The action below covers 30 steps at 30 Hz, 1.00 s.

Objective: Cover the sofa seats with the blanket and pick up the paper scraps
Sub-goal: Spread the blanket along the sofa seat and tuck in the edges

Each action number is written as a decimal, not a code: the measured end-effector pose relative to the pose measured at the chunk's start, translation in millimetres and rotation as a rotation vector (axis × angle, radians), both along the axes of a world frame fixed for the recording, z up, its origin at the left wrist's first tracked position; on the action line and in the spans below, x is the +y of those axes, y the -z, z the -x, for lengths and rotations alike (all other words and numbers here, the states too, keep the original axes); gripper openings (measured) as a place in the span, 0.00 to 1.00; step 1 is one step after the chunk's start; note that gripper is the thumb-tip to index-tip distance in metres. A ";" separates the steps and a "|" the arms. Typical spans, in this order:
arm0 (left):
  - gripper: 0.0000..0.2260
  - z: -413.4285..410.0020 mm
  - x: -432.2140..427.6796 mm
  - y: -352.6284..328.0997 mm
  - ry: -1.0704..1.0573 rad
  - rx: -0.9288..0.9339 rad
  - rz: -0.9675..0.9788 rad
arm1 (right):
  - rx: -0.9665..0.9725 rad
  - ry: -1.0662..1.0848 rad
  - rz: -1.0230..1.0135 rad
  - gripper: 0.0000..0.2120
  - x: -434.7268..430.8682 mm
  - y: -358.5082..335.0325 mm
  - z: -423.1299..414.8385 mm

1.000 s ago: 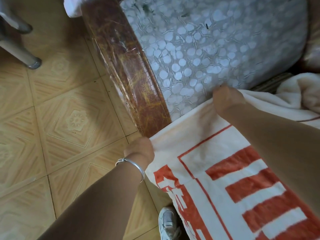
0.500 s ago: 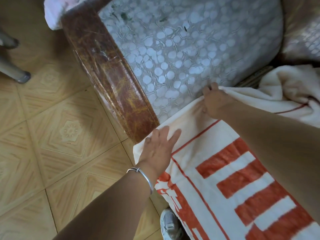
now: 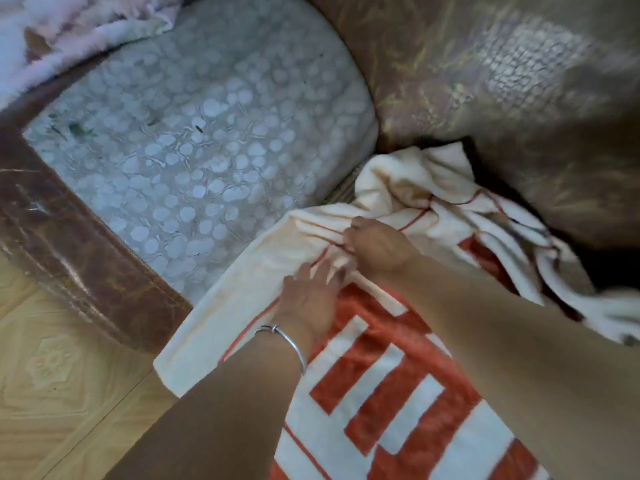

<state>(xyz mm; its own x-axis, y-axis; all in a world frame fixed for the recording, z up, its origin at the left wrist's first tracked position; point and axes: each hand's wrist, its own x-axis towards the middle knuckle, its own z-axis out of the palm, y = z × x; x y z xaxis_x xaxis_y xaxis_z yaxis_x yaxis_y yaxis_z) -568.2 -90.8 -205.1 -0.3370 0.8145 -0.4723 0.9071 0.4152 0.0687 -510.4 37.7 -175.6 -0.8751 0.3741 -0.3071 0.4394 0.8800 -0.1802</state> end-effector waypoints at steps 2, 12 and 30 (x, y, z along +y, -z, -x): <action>0.28 -7.0 21.1 3.1 -0.108 0.018 0.129 | -0.015 0.048 0.022 0.15 15.1 -2.1 -29.0; 0.22 -54.3 126.7 -18.3 0.057 0.114 -0.179 | -0.073 0.500 -0.259 0.13 92.2 10.3 -153.7; 0.19 17.1 286.2 -10.2 -0.107 0.185 -0.234 | 0.168 0.937 -0.059 0.19 162.4 -0.8 -163.3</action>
